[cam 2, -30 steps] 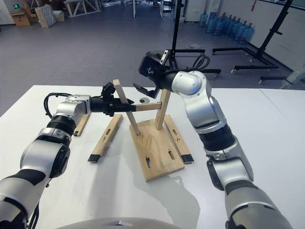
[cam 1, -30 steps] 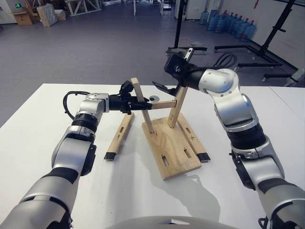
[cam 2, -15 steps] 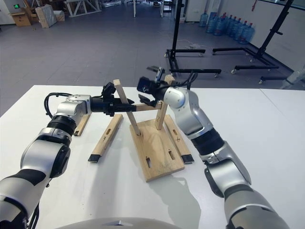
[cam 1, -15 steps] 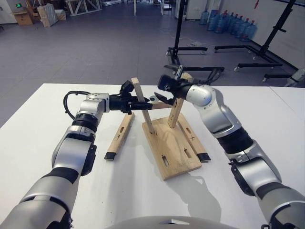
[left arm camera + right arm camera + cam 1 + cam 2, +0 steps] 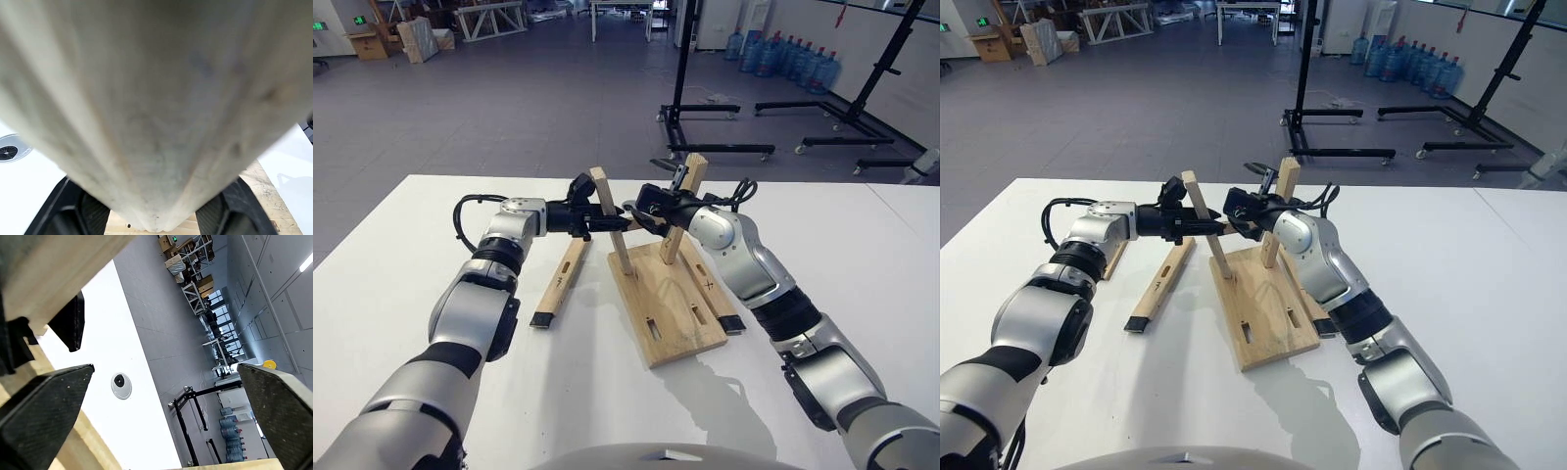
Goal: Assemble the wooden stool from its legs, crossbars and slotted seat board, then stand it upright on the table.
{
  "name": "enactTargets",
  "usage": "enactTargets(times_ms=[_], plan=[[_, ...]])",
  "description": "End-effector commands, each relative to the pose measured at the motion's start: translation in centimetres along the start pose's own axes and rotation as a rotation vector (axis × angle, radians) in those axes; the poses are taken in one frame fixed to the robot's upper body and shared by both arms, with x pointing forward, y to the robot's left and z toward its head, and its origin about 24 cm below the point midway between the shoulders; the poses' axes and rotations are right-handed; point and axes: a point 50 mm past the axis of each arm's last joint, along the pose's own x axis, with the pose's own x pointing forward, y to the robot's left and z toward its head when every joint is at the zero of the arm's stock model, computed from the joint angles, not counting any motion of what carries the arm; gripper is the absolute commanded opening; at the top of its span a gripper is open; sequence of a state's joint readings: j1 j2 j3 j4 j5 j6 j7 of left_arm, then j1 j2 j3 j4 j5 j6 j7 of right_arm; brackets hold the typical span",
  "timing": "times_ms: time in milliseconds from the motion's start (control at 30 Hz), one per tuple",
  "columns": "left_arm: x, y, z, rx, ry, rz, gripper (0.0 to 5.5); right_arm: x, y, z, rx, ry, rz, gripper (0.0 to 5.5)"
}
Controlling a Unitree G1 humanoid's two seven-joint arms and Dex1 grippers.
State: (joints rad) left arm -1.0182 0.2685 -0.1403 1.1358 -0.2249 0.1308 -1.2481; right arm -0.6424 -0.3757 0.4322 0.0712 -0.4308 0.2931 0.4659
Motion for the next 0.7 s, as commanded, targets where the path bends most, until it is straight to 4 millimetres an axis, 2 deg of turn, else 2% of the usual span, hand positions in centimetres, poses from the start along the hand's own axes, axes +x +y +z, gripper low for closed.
enactTargets(times_ms=[33, 167, 233, 567, 600, 700], plan=[[1.5, -0.5, -3.3, -0.045, 0.155, 0.037, 2.02, 0.4, 2.4, -1.1, 0.161, 0.045, 0.135, 5.40], [0.9, -0.3, -2.3, -0.016, 0.160, 0.023, 2.02, 0.0, -3.3, -0.1, 0.134, 0.015, -0.018, 5.40], [0.9, -0.3, -2.2, -0.003, 0.169, 0.015, 2.02, -0.3, -4.8, 0.0, 0.095, 0.014, -0.055, 5.40], [0.1, -0.5, -1.8, 0.011, 0.202, -0.048, 2.02, -0.8, -6.9, -0.3, -0.046, 0.034, -0.125, 5.40], [0.0, -0.5, -1.9, 0.009, 0.206, -0.054, 2.02, -0.8, -6.9, -0.4, -0.060, 0.036, -0.124, 5.40], [-0.1, -0.6, -2.3, 0.007, 0.239, -0.067, 2.02, -0.8, -5.3, -1.1, -0.125, 0.047, -0.068, 5.40]])
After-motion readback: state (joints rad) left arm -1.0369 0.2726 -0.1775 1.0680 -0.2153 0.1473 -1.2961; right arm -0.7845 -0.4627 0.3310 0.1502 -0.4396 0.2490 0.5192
